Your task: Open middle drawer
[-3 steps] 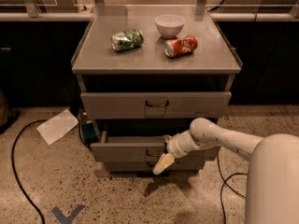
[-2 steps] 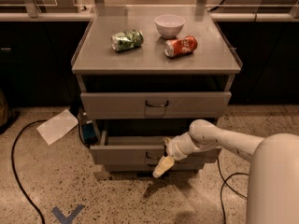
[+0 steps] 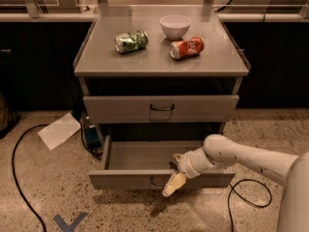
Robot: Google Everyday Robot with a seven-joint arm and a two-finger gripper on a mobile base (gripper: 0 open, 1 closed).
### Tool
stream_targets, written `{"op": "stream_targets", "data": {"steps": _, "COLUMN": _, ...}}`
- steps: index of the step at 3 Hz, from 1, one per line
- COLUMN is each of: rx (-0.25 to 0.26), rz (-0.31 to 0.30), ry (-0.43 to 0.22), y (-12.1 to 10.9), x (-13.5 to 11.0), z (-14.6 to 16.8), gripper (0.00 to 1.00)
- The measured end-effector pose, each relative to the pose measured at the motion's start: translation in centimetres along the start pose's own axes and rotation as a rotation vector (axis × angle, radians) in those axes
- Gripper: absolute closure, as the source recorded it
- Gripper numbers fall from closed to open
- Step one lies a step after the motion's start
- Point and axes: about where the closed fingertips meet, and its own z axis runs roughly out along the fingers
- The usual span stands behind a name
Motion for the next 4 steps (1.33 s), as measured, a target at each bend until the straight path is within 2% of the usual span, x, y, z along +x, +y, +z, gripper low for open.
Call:
{"op": "stream_targets", "data": {"steps": 1, "rx": -0.005, "rz": 0.018, "ry": -0.013, "y": 2.7, "x": 1.0, "z": 0.1, "gripper": 0.0}}
{"op": "stream_targets", "data": {"steps": 2, "rx": -0.033, "rz": 0.075, "ry": 0.032, "y": 10.3, "x": 3.2, "z": -1.8, "gripper": 0.0}}
{"op": "stream_targets", "data": {"steps": 3, "rx": -0.042, "rz": 0.078, "ry": 0.021, "y": 10.4, "x": 3.4, "z": -1.6, "gripper": 0.0}}
{"op": "stream_targets", "data": {"steps": 4, "rx": -0.091, "rz": 0.117, "ry": -0.033, "y": 12.3, "x": 4.2, "z": -1.5, "gripper": 0.0}}
